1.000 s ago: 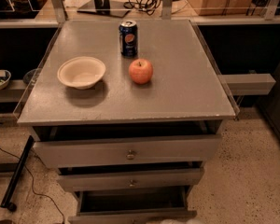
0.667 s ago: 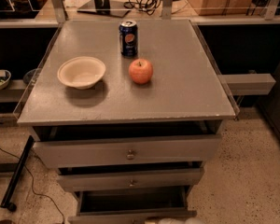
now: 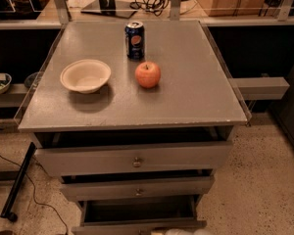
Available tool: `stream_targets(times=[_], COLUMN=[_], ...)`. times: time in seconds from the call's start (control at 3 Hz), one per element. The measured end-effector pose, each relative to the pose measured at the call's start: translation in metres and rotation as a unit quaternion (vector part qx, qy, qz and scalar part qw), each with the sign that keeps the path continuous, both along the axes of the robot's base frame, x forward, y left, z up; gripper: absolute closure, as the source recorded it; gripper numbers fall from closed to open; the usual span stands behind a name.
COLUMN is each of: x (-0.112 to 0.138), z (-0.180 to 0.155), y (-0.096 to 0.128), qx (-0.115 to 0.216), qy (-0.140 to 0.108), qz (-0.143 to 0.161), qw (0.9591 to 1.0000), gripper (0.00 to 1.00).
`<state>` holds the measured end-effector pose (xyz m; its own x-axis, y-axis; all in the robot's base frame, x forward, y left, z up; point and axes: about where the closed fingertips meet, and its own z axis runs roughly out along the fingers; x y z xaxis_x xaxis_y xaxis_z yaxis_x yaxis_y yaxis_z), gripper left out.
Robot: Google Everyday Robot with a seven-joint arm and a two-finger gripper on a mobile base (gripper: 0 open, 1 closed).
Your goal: Close bottom drawer
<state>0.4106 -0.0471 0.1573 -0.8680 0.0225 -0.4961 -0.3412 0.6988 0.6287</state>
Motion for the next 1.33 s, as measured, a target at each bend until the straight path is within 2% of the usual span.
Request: stream_targets(times=[0.67, 1.0, 1.33], x=[-0.0004, 0.0070, 0.0019], z=[0.0042, 0.0073, 0.0074], y=[0.0028, 0.0028, 0.0038], qx=[0.002, 0.009, 0.009], qy=[-0.008, -0.019, -0.019], qz=[0.003, -0.009, -0.009], qw=[1.0000, 0.9998, 0.9997], gripper=[1.00, 1.00, 1.00])
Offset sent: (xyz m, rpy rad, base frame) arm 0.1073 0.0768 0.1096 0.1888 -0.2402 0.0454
